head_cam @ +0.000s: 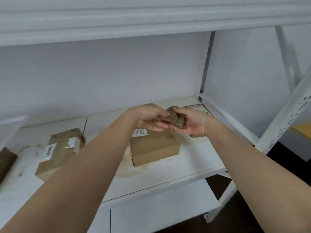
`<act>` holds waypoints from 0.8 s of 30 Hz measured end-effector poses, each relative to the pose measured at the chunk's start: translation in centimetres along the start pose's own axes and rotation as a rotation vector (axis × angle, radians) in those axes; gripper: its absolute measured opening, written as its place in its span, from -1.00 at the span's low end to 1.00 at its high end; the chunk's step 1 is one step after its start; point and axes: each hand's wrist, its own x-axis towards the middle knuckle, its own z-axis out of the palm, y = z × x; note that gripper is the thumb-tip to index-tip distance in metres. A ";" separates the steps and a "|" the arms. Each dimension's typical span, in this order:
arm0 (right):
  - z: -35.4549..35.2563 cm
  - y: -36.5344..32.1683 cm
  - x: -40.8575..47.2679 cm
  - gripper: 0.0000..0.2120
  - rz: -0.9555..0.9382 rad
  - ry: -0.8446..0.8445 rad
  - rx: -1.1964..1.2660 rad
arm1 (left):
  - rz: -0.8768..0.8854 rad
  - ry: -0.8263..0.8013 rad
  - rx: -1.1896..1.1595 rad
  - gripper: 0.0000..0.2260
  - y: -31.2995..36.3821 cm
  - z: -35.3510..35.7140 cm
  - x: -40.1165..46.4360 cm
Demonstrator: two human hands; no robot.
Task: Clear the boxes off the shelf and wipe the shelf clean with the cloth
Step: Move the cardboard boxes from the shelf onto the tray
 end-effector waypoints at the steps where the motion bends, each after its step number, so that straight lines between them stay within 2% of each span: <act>1: -0.7 0.3 0.1 -0.79 0.006 0.039 -0.018 | -0.015 -0.009 0.029 -0.81 0.0 0.7 0.4; 4: -3.1 1.0 0.2 -0.93 0.053 0.194 -0.079 | -0.056 -0.005 0.108 -0.82 0.0 2.6 1.7; 10: -7.7 2.5 -0.3 -0.85 0.092 0.450 -0.085 | -0.071 0.046 0.099 -0.85 -0.1 4.5 4.1; 13: -9.2 3.8 -0.9 -0.84 0.134 0.519 -0.155 | -0.075 0.058 0.079 -0.89 -0.4 5.1 4.8; 16: -9.8 4.6 -1.3 -0.96 0.171 0.568 -0.232 | -0.078 0.058 0.077 -0.89 -0.7 5.5 5.1; 20: -10.2 5.2 -1.6 -0.88 0.195 0.590 -0.301 | -0.089 0.067 0.074 -0.89 -0.9 5.6 5.2; 23: -10.4 4.8 -1.6 -0.96 0.143 0.625 -0.352 | -0.089 0.084 0.063 -0.86 -0.9 5.6 5.1; 24: -10.6 4.7 -1.3 -0.91 0.109 0.645 -0.381 | -0.088 0.089 0.059 -0.85 -0.9 5.6 5.1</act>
